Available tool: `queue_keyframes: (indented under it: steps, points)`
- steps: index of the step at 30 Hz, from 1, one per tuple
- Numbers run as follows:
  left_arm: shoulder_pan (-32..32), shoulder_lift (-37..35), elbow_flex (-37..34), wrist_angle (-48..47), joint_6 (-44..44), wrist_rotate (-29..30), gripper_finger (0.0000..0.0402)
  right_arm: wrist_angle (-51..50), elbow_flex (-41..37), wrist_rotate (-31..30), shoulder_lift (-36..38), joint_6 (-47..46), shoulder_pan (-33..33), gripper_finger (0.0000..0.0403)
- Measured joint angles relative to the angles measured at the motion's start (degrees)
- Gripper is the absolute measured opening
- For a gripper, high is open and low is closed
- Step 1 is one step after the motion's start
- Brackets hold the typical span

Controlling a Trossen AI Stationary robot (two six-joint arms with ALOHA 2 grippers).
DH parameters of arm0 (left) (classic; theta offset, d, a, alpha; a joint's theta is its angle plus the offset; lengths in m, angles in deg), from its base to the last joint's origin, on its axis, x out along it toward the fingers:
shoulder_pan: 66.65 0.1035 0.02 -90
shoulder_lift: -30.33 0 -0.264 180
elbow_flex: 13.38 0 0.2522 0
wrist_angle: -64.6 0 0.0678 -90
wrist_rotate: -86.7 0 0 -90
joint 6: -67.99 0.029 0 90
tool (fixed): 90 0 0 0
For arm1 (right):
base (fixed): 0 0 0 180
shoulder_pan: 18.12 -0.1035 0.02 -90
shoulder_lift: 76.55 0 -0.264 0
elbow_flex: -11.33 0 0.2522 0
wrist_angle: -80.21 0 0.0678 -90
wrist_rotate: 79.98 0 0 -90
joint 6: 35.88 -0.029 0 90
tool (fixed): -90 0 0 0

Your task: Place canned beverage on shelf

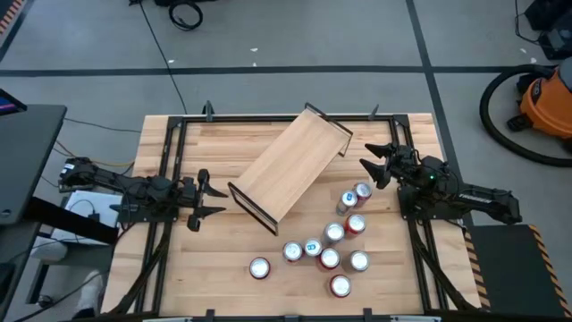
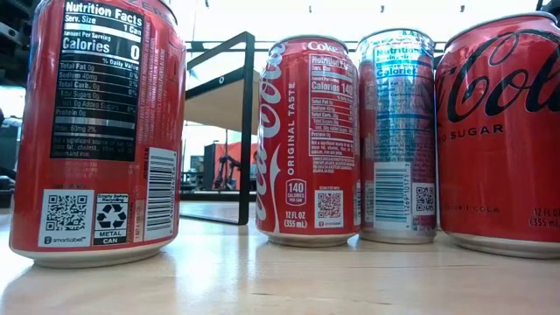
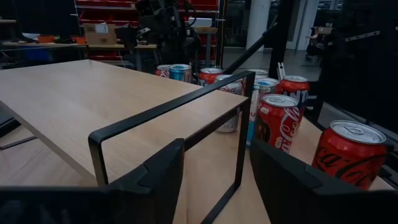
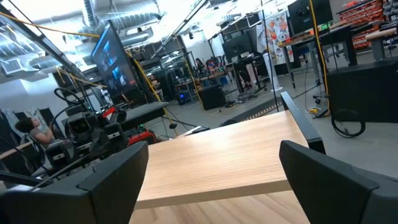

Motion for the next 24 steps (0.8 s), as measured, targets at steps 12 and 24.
queue_keyframes:
  steps: [12, 24]
  points:
    - [0.0, 0.0, 0.0, 0.0, 0.0, 0.0, 0.0194, 0.0, 0.0, 0.0, 0.0, 0.0, 0.0, 0.0373]
    - [0.0, 0.0, 0.0, 1.8, -20.3, 0.0, 0.0194, 0.0, 0.0, 0.0, 0.0, 0.0, 0.0, 0.0373]
